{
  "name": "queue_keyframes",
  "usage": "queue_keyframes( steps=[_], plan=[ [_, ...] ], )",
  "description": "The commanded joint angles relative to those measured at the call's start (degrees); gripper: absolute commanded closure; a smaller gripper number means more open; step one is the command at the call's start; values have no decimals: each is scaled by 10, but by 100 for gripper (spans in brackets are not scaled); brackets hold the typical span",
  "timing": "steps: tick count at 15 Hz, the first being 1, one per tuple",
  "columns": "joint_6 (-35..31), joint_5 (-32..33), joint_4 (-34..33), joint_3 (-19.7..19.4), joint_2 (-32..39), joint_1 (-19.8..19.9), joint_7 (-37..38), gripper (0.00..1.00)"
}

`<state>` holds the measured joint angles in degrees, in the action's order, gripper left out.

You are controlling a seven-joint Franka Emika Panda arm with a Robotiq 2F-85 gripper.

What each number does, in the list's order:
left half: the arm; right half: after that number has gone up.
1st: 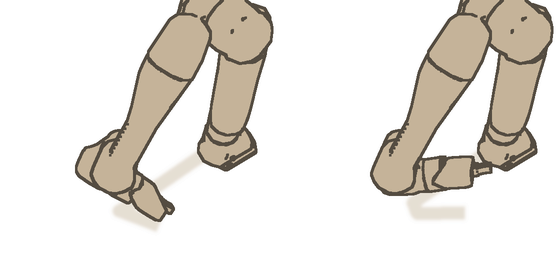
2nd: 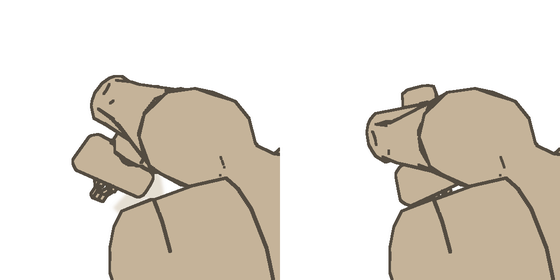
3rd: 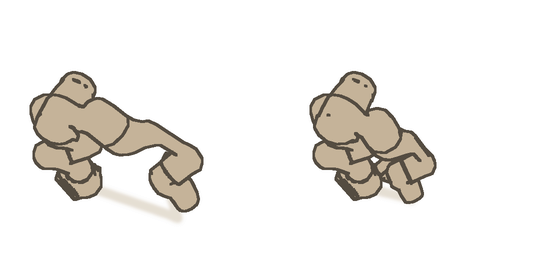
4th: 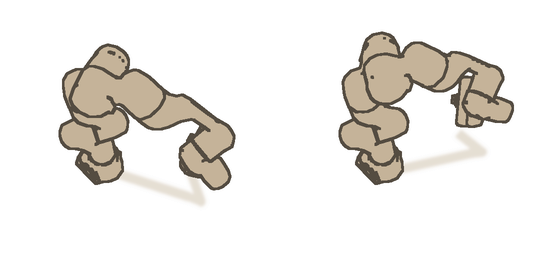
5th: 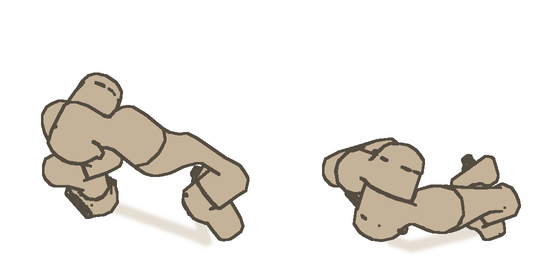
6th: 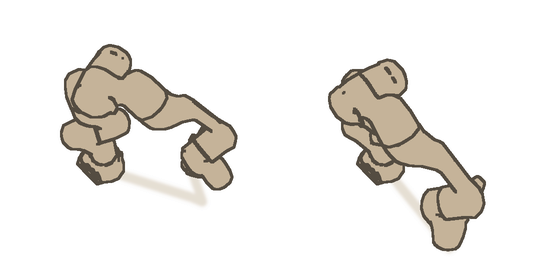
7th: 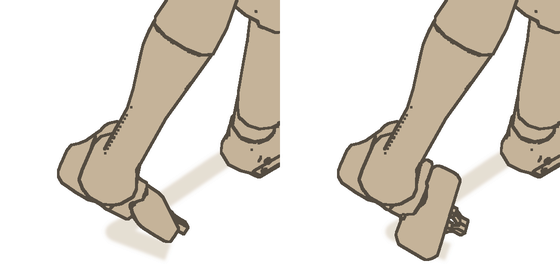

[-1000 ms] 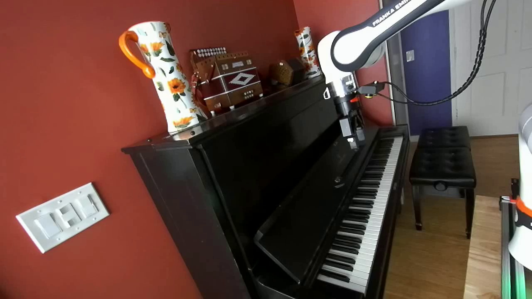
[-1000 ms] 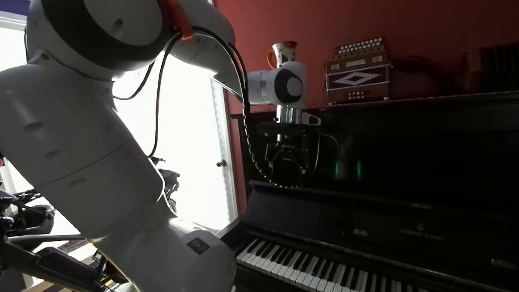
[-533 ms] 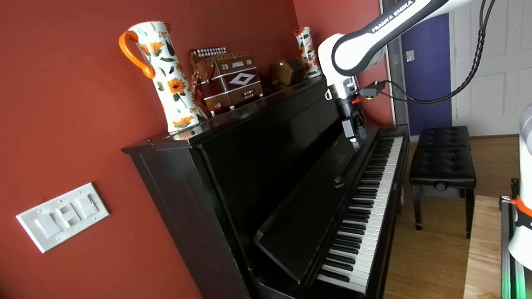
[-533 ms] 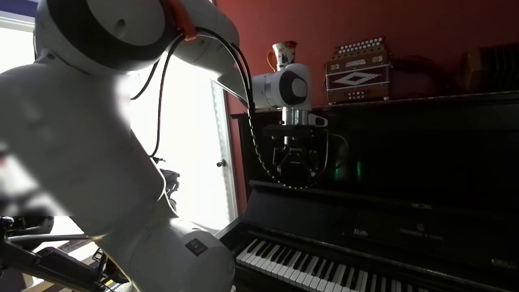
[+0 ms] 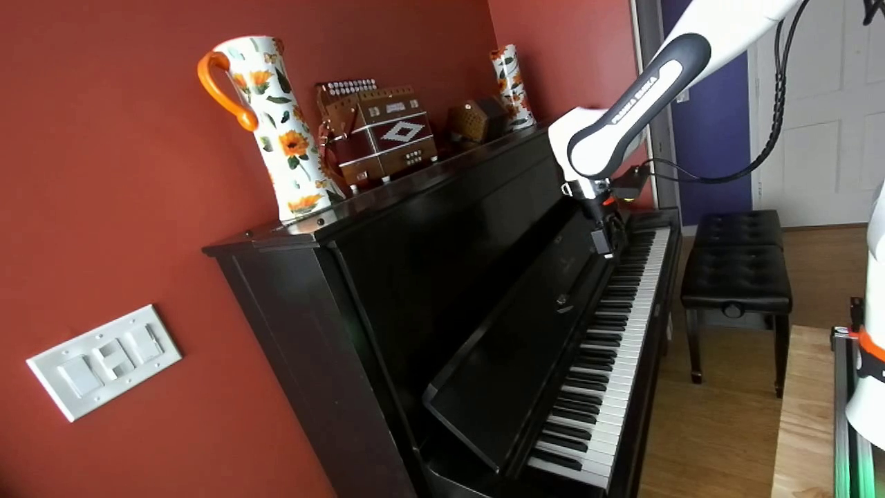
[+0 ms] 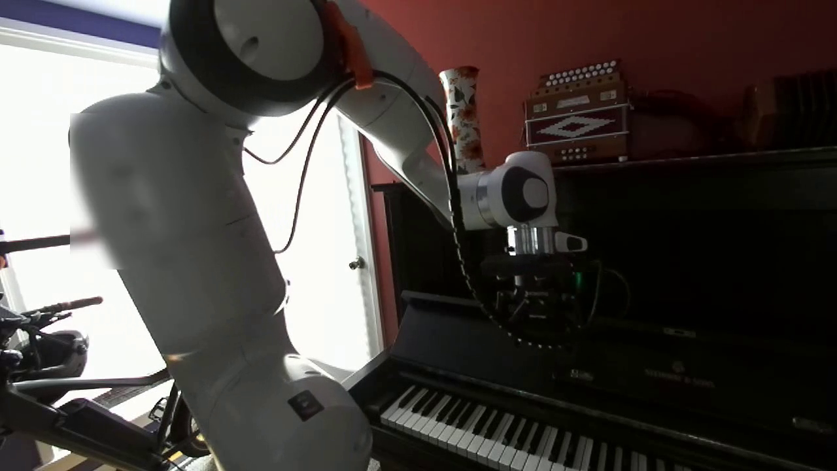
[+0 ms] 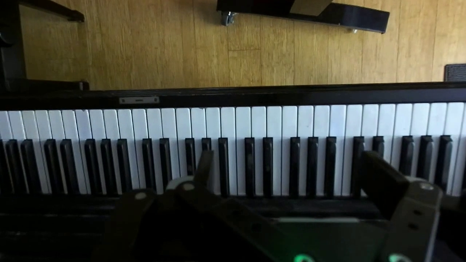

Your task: Press the fourth a key from the left on the piano

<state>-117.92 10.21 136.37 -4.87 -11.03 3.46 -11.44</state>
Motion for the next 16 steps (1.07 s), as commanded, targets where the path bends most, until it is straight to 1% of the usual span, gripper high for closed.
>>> queue_keyframes(
  steps=[1,5,6,7,10,13,14,15,16],
  plan=[
    [-74,7,34,-25,38,18,-52,0],
    [-145,-11,56,-47,92,36,-113,0],
    [-144,-26,47,-51,110,42,-92,0],
    [-126,-7,50,-41,82,36,-87,0],
    [-136,-14,48,-46,107,45,-87,0],
    [-136,-16,46,-46,108,45,-87,0],
    [-156,-14,40,-50,134,49,-89,0],
    [-164,-34,39,-51,142,51,-106,0],
    [-176,-33,39,-52,152,53,-111,0]
  ],
)
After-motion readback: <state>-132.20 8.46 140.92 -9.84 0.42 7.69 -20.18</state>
